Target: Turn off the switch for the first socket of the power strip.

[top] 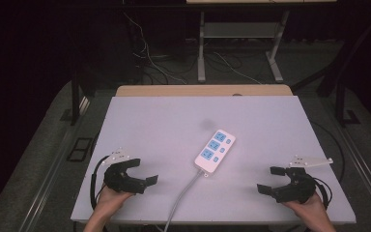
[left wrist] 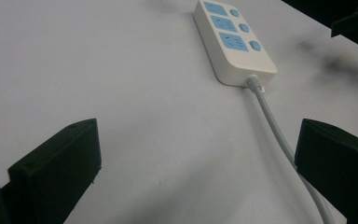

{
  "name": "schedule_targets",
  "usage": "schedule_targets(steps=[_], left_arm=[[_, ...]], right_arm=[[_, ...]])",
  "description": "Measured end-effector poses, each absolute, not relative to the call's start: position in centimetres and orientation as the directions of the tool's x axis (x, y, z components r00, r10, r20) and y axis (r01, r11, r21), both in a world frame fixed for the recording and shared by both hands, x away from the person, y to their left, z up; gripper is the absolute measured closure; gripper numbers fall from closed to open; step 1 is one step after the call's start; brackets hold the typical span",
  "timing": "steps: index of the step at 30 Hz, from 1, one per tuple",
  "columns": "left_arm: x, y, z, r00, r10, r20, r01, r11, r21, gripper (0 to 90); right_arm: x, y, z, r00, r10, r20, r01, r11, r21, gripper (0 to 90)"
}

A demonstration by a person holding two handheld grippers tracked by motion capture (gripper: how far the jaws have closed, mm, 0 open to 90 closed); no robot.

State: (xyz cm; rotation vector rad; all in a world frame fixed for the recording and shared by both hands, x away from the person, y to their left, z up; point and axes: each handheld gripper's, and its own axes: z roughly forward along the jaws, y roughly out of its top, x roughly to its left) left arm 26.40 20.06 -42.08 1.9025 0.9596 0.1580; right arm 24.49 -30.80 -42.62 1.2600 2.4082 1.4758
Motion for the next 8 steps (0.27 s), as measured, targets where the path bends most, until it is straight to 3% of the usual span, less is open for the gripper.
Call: schedule_targets(steps=[8], left_arm=[[25.89, 19.66, -42.72, 0.681, 0.678, -0.275, 0.551, -0.228, 0.803, 0.0]], right_arm=[[24.43, -30.85, -42.58, -0.667, 0.657, 0.351, 0.612, 0.214, 0.762, 0.3]])
